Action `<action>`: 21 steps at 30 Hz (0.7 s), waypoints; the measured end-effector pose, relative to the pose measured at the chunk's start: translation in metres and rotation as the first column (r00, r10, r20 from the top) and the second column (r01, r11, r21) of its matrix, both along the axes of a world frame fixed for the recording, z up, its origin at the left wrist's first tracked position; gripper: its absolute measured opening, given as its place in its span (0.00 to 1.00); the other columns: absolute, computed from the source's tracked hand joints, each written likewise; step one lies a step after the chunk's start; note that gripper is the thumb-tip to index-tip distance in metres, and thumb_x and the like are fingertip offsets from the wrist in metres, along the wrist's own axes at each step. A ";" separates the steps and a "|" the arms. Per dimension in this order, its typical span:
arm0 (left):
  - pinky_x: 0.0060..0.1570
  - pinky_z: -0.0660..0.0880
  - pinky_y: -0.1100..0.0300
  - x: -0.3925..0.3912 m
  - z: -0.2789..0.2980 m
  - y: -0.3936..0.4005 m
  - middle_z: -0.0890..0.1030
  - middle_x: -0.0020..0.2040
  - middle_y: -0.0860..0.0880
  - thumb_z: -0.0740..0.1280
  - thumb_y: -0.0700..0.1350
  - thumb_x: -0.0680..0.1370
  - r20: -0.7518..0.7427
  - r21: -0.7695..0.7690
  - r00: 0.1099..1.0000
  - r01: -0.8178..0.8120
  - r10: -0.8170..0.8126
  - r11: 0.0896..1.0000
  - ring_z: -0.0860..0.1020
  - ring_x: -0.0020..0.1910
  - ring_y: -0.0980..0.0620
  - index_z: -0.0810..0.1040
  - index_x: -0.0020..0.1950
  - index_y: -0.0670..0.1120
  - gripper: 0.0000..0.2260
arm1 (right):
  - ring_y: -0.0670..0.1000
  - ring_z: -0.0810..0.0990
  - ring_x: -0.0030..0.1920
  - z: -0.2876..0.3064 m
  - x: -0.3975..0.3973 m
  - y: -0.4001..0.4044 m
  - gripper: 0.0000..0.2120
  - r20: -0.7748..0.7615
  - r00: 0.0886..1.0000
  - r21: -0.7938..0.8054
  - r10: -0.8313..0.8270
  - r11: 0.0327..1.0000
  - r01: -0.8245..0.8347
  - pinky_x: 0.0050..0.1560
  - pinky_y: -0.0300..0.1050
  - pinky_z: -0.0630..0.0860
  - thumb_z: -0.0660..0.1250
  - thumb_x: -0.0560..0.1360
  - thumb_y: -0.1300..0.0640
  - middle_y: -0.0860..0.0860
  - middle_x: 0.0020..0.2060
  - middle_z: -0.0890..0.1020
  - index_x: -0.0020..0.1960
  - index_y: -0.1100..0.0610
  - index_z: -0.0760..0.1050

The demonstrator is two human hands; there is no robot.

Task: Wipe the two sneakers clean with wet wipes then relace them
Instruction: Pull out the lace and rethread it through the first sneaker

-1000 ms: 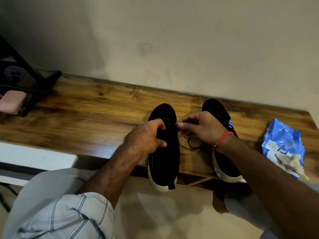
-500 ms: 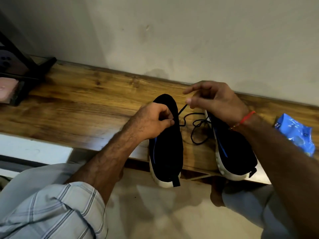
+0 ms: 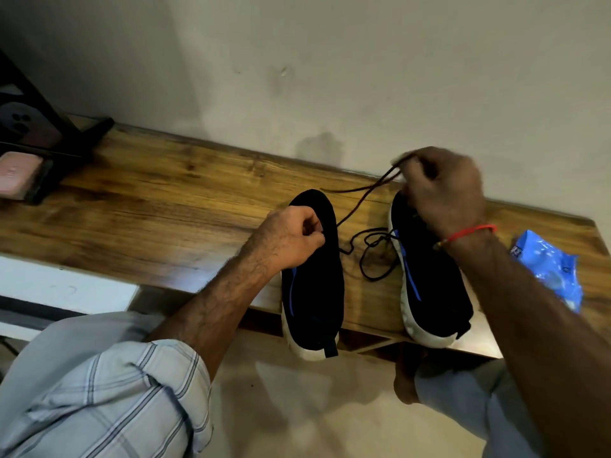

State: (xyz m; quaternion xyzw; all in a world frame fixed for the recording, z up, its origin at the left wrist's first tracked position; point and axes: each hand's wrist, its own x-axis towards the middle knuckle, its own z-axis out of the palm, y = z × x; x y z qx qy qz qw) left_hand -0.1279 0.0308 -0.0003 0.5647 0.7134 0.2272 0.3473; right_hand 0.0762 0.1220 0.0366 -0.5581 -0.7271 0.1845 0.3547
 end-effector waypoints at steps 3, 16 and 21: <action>0.39 0.83 0.56 0.000 0.002 0.000 0.83 0.46 0.52 0.71 0.47 0.79 0.107 -0.075 0.991 -0.072 0.080 0.995 0.82 0.46 0.53 0.81 0.49 0.50 0.01 | 0.40 0.67 0.72 -0.016 -0.014 -0.015 0.38 -0.278 0.891 -0.413 0.358 0.793 -0.448 0.66 0.41 0.73 0.67 0.76 0.71 0.46 0.73 0.70 0.79 0.48 0.57; 0.36 0.70 0.59 0.003 -0.001 -0.002 0.81 0.46 0.48 0.66 0.51 0.82 0.271 -0.252 0.943 -0.123 0.191 0.960 0.75 0.41 0.54 0.82 0.52 0.45 0.11 | 0.50 0.81 0.41 -0.049 -0.049 -0.045 0.18 -0.520 0.853 -0.548 0.042 0.750 -0.371 0.42 0.44 0.78 0.68 0.76 0.67 0.53 0.45 0.84 0.61 0.53 0.70; 0.42 0.73 0.57 0.001 -0.008 -0.001 0.80 0.42 0.49 0.67 0.54 0.81 0.210 -0.175 0.960 -0.147 0.183 0.973 0.78 0.42 0.52 0.82 0.47 0.47 0.12 | 0.53 0.83 0.43 -0.046 -0.050 -0.045 0.16 -0.499 0.866 -0.592 -0.038 0.744 -0.309 0.42 0.48 0.81 0.73 0.75 0.60 0.56 0.46 0.83 0.57 0.56 0.68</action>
